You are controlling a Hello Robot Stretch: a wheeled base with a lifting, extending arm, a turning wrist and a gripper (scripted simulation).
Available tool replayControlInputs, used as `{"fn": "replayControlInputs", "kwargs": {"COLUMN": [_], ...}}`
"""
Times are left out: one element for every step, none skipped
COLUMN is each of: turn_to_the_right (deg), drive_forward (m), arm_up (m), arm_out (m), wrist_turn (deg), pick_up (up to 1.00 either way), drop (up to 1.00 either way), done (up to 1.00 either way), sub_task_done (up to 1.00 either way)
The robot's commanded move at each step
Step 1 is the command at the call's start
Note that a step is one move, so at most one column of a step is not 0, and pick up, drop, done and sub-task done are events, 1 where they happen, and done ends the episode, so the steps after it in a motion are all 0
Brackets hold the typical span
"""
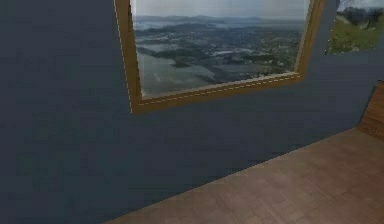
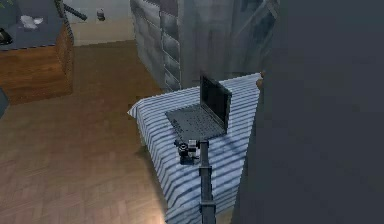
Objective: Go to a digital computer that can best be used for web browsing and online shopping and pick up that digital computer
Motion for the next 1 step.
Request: {"fn": "replayControlInputs", "kwargs": {"turn_to_the_right": [0.0], "drive_forward": [0.00], "arm_up": [0.00], "arm_out": [0.00], "wrist_turn": [0.0], "pick_up": [0.00], "drop": [0.00], "done": [1.00], "sub_task_done": [0.00]}}
